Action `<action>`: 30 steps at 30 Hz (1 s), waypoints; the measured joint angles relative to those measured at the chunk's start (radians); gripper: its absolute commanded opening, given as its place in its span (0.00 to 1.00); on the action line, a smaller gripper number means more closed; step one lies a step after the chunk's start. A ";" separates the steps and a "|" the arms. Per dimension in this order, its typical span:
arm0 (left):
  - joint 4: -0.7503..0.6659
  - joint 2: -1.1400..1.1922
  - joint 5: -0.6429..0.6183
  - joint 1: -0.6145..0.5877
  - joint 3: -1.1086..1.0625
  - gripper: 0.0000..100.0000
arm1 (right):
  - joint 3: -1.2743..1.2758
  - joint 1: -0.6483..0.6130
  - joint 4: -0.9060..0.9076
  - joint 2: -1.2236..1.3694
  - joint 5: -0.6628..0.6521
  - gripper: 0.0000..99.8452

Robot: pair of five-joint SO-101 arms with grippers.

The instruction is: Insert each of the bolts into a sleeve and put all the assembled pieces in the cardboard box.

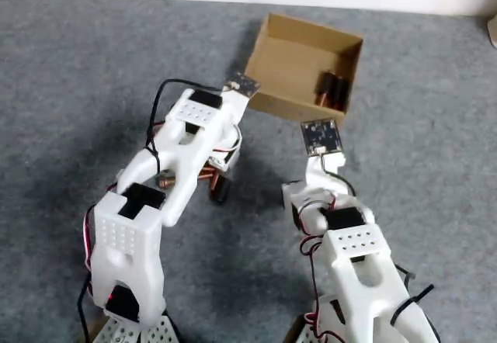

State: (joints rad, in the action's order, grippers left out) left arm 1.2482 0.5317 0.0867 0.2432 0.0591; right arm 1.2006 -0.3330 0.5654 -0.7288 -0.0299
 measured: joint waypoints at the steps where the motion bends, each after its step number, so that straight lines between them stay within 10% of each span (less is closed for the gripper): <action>1: 0.000 0.000 0.000 0.000 0.000 0.00 | 0.000 0.000 0.000 0.000 0.000 0.00; 21: 0.020 -0.195 0.183 0.035 -0.158 0.01 | 0.000 0.000 0.000 0.000 0.000 0.00; 30: -0.390 -0.888 0.183 0.043 -0.738 0.01 | 0.000 0.000 0.000 0.000 0.000 0.00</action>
State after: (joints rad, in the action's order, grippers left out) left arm 0.8585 -0.3567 0.2693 0.2862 -0.6790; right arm 1.2006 -0.3330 0.5654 -0.7288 -0.0299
